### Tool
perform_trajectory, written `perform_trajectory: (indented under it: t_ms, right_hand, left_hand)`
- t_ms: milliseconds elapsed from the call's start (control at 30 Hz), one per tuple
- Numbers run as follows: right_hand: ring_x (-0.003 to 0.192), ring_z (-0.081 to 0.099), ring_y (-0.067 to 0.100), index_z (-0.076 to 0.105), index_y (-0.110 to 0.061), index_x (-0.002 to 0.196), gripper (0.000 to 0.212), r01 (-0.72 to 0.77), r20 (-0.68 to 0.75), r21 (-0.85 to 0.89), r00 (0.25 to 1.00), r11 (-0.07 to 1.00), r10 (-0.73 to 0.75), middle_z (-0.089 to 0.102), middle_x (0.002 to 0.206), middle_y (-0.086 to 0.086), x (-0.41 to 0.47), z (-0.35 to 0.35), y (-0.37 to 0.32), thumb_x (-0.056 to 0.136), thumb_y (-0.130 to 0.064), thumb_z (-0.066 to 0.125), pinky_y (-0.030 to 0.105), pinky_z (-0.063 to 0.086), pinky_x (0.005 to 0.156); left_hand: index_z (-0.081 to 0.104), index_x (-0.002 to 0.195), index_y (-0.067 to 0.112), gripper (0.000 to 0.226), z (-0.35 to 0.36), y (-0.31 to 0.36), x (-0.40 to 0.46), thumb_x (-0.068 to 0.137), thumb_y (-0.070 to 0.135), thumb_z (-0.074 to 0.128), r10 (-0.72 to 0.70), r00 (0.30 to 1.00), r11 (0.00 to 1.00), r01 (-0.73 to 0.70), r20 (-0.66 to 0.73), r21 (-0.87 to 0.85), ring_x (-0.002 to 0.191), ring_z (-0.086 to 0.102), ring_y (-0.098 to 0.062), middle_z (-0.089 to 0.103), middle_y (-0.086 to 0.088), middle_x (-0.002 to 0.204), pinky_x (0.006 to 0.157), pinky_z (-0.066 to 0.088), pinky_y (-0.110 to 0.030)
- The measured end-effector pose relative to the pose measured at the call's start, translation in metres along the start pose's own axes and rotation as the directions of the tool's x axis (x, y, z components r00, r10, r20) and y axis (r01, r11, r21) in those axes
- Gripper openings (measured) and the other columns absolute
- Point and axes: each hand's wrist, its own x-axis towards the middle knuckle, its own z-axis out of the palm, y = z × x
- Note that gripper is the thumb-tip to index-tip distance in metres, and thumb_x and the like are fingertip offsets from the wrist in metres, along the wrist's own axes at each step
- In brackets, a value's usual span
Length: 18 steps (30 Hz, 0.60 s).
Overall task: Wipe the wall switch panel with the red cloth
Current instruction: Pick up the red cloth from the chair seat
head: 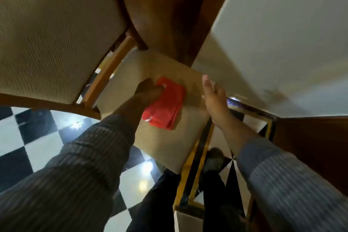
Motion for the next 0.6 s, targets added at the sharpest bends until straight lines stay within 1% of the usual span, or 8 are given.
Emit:
perform_trajectory:
  t_ms: [100, 200, 267, 333, 400, 467, 533, 600]
  right_hand:
    - [0.118, 0.06, 0.031, 0.06, -0.012, 0.129, 0.078, -0.132, 0.04, -0.176, 0.989, 0.975, 0.141, 0.064, 0.126, 0.009, 0.025, 0.041, 0.025, 0.085, -0.075, 0.052, 0.031, 0.041, 0.086]
    - [0.089, 0.066, 0.03, 0.07, -0.014, 0.104, 0.05, -0.215, 0.165, -0.222, 0.953, 0.951, 0.254, 0.068, 0.093, 0.006, 0.038, 0.074, 0.048, 0.09, -0.061, 0.06, 0.028, 0.044, 0.068]
    - [0.089, 0.068, 0.026, 0.072, -0.012, 0.11, 0.041, -0.227, 0.171, -0.187, 0.951, 0.956, 0.26, 0.073, 0.098, 0.006, 0.047, 0.092, 0.067, 0.092, -0.047, 0.066, 0.028, 0.047, 0.069]
    - [0.095, 0.07, 0.028, 0.071, -0.007, 0.113, 0.035, -0.218, 0.107, -0.107, 0.968, 0.97, 0.229, 0.074, 0.105, 0.01, 0.051, 0.104, 0.076, 0.091, -0.035, 0.07, 0.033, 0.054, 0.077]
    - [0.095, 0.069, 0.03, 0.071, -0.003, 0.108, 0.025, -0.206, 0.059, -0.072, 0.976, 0.976, 0.21, 0.074, 0.105, 0.014, 0.054, 0.112, 0.073, 0.09, -0.021, 0.071, 0.039, 0.056, 0.084]
    - [0.087, 0.066, 0.028, 0.071, -0.007, 0.09, 0.004, -0.214, 0.057, -0.078, 0.974, 0.974, 0.218, 0.073, 0.091, 0.01, 0.058, 0.113, 0.072, 0.09, -0.011, 0.069, 0.036, 0.054, 0.078]
    - [0.077, 0.063, 0.025, 0.063, -0.018, 0.074, 0.021, -0.234, 0.059, -0.028, 0.97, 0.972, 0.235, 0.066, 0.076, 0.001, 0.058, 0.108, 0.07, 0.091, -0.008, 0.066, 0.034, 0.053, 0.07]
    - [0.073, 0.064, 0.02, 0.061, -0.022, 0.079, 0.019, -0.236, 0.066, 0.033, 0.97, 0.971, 0.233, 0.067, 0.08, 0.0, 0.052, 0.096, 0.059, 0.093, -0.01, 0.064, 0.032, 0.051, 0.062]
  left_hand:
    - [0.049, 0.142, 0.007, 0.056, 0.013, -0.024, 0.028, 0.1, 0.042, 0.058, -0.008, 1.0, 0.999, 0.008, 0.002, 0.05, 0.122, 0.059, -0.035, 0.059, -0.018, 0.139, 0.083, 0.045, -0.03]
    - [0.054, 0.136, 0.004, 0.051, 0.028, -0.039, 0.043, 0.099, 0.037, 0.06, -0.008, 1.0, 0.997, 0.006, 0.024, 0.079, 0.116, 0.063, -0.038, 0.064, -0.021, 0.132, 0.081, 0.049, -0.033]
    - [0.052, 0.136, 0.002, 0.055, 0.041, -0.051, 0.051, 0.095, 0.034, 0.068, -0.025, 1.0, 0.999, 0.026, -0.016, 0.042, 0.122, 0.06, -0.039, 0.062, -0.021, 0.134, 0.094, 0.051, -0.038]
    - [0.05, 0.136, 0.002, 0.056, 0.048, -0.056, 0.057, 0.093, 0.031, 0.072, -0.05, 0.998, 0.998, 0.049, -0.032, -0.025, 0.125, 0.058, -0.038, 0.06, -0.02, 0.136, 0.099, 0.05, -0.039]
    - [0.053, 0.137, 0.005, 0.051, 0.049, -0.055, 0.061, 0.094, 0.028, 0.07, -0.057, 0.998, 0.994, 0.056, -0.007, -0.099, 0.123, 0.06, -0.037, 0.062, -0.018, 0.135, 0.098, 0.051, -0.038]
    - [0.057, 0.136, 0.008, 0.046, 0.049, -0.055, 0.061, 0.096, 0.026, 0.068, -0.074, 0.996, 0.98, 0.081, 0.049, -0.184, 0.114, 0.064, -0.032, 0.066, -0.015, 0.13, 0.09, 0.054, -0.035]
    - [0.061, 0.133, 0.009, 0.04, 0.048, -0.051, 0.054, 0.097, 0.025, 0.068, -0.077, 0.994, 0.962, 0.096, 0.083, -0.254, 0.103, 0.066, -0.027, 0.069, -0.013, 0.125, 0.082, 0.055, -0.031]
    - [0.063, 0.131, 0.009, 0.037, 0.044, -0.043, 0.041, 0.097, 0.023, 0.068, -0.078, 0.992, 0.933, 0.107, 0.097, -0.343, 0.107, 0.067, -0.028, 0.07, -0.013, 0.125, 0.093, 0.056, -0.038]
